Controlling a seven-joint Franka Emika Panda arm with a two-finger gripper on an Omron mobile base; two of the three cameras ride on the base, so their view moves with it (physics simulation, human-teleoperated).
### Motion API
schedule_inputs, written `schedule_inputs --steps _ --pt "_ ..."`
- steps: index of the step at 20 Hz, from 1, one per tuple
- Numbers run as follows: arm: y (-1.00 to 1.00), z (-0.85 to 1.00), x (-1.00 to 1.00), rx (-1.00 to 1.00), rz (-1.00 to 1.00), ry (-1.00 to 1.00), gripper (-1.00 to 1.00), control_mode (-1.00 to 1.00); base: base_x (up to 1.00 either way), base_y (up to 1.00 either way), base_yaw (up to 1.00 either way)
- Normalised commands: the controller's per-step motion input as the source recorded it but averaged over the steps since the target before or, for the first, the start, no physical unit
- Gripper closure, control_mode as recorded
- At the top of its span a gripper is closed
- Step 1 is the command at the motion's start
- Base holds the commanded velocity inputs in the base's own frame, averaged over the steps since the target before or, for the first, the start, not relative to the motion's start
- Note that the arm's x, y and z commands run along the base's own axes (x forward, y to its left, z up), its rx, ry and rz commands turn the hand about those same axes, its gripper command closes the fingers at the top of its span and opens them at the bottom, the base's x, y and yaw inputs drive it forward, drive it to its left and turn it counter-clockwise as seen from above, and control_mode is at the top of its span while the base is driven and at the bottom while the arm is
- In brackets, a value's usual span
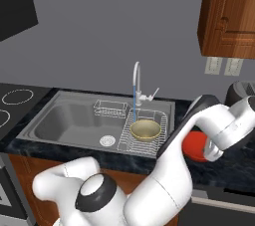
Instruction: Rinse each bowl for a few seconds and place them down in the sink or on the counter.
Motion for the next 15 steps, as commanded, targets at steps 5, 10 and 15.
schedule_inputs --steps 5,10,15 --pt "0.45 0.57 -0.39 0.0 0.0 -0.12 -1.0 -1.0 0.0 0.0 0.0" --pt "0.66 0.45 -0.45 -0.02 0.0 -0.13 -1.0 -1.0 0.0 0.0 0.0" --pt "0.78 0.31 -0.53 -0.06 0.0 -0.15 -1.0 -1.0 0.0 0.0 0.0"
